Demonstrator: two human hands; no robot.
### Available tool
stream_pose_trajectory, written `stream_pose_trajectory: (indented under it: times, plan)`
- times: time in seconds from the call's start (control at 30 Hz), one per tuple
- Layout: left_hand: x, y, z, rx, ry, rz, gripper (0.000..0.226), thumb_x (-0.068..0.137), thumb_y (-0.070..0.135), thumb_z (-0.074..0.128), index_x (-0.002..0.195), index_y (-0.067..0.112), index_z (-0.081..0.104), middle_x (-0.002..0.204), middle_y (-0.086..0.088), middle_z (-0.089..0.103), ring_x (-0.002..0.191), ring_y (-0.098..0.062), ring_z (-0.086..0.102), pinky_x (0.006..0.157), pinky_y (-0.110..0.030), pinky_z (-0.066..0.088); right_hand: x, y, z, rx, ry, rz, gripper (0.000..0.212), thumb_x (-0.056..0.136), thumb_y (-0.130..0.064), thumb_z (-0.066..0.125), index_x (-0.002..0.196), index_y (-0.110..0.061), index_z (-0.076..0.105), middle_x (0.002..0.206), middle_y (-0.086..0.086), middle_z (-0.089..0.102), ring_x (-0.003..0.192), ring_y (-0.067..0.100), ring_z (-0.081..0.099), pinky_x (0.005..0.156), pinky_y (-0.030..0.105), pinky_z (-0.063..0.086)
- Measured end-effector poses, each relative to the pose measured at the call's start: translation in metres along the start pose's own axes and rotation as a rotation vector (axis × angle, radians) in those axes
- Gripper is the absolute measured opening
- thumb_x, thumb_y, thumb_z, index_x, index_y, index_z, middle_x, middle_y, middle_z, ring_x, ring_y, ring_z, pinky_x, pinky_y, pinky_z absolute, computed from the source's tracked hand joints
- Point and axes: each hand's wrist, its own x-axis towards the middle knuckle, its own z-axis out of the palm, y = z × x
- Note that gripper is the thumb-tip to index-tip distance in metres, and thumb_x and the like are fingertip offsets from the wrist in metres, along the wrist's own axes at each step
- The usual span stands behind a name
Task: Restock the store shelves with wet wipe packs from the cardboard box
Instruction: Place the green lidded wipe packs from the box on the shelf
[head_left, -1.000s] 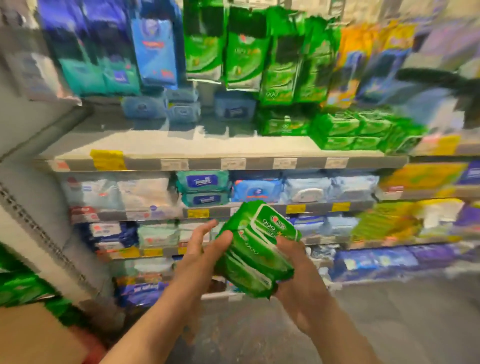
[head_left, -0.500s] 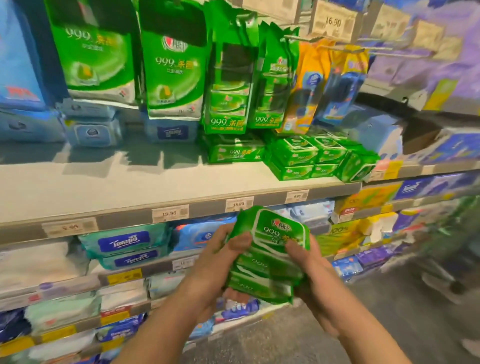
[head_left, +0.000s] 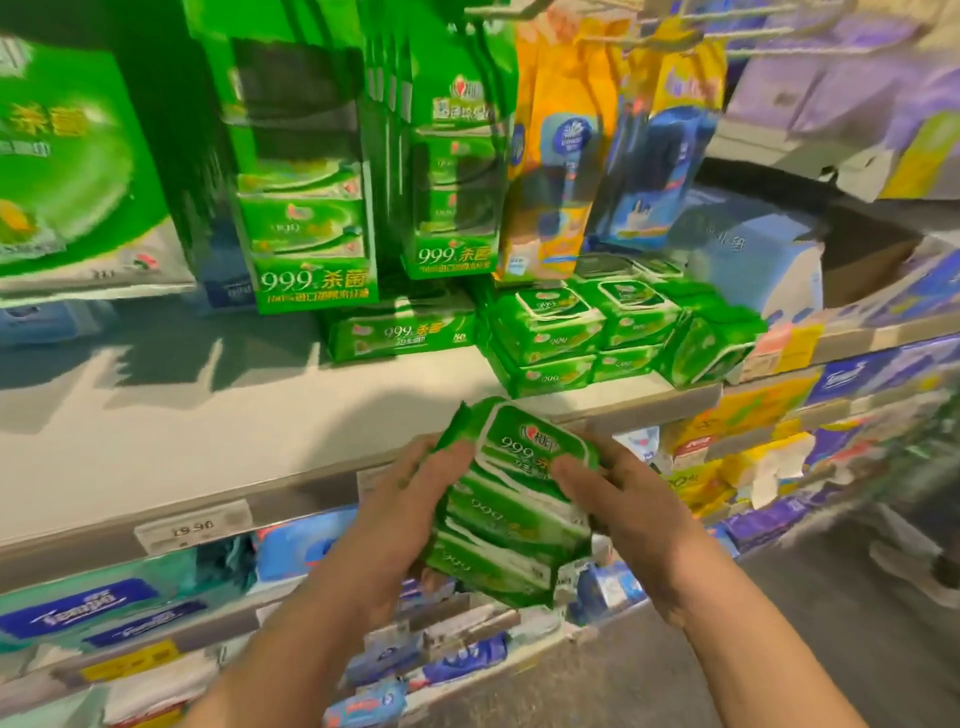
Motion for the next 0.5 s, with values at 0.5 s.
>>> stream_pose_trajectory:
  times: [0.5]
  plan:
    - [0.059, 0.005, 0.101, 0.101, 0.228, 0.106, 0.055, 0.06, 0.066, 0.068, 0.11, 0.043, 0.063, 0.091, -0.006, 0.074, 0.06, -0.027, 0.044, 0.042, -0.024, 0.031, 0.105, -0.042, -0.165, -0.412, -0.346, -0.143, 0.102, 0.049, -0.057, 0.094, 0.142, -0.046, 0.053, 0.131, -0.012, 0.068, 0.12, 0.007, 0.065, 0.106, 0.041, 0.052]
